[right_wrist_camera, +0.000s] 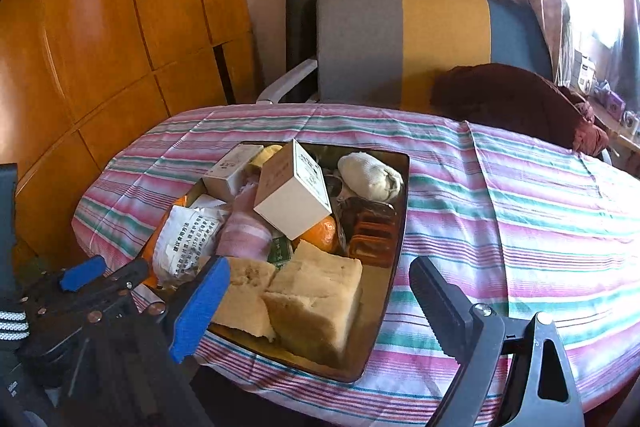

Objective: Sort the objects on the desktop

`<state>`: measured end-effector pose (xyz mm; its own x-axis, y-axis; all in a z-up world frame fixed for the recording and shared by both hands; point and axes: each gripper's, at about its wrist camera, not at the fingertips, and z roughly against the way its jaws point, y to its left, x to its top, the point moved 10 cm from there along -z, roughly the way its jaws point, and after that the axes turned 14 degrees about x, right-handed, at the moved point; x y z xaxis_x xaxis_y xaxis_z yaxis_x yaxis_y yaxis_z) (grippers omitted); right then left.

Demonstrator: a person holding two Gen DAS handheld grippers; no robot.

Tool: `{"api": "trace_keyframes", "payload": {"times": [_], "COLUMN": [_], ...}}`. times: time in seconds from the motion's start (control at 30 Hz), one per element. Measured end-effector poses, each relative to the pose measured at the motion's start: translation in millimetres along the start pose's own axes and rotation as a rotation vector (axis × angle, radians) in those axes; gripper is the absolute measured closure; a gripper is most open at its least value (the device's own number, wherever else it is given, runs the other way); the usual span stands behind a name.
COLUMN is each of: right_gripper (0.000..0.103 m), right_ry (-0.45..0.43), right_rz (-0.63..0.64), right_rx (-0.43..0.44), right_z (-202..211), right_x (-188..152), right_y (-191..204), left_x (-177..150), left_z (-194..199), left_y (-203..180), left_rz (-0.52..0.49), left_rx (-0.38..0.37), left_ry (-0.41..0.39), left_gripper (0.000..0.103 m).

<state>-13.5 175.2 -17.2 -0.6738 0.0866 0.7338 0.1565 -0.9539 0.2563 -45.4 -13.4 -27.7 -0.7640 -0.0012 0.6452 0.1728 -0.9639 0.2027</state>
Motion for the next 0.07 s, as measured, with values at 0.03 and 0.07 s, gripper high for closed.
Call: {"api": "trace_keyframes", "payload": {"times": [0.03,0.07], "right_gripper": [0.011,0.011], "right_ry": [0.0,0.0], "right_rz": [-0.003,-0.005], "right_rx": [0.0,0.001], "right_z": [-0.3,-0.4], "right_x": [-0.5,-0.8], "right_y": [-0.8,-1.0], "left_x": [0.8,1.2], "left_z": [0.7,1.4], "left_y": [0.7,0.8], "left_rz": [0.005,0.008], "left_rx": [-0.002,-0.006], "left_ry": [-0.005,-0.007], "left_gripper": [0.047,0.047]}}
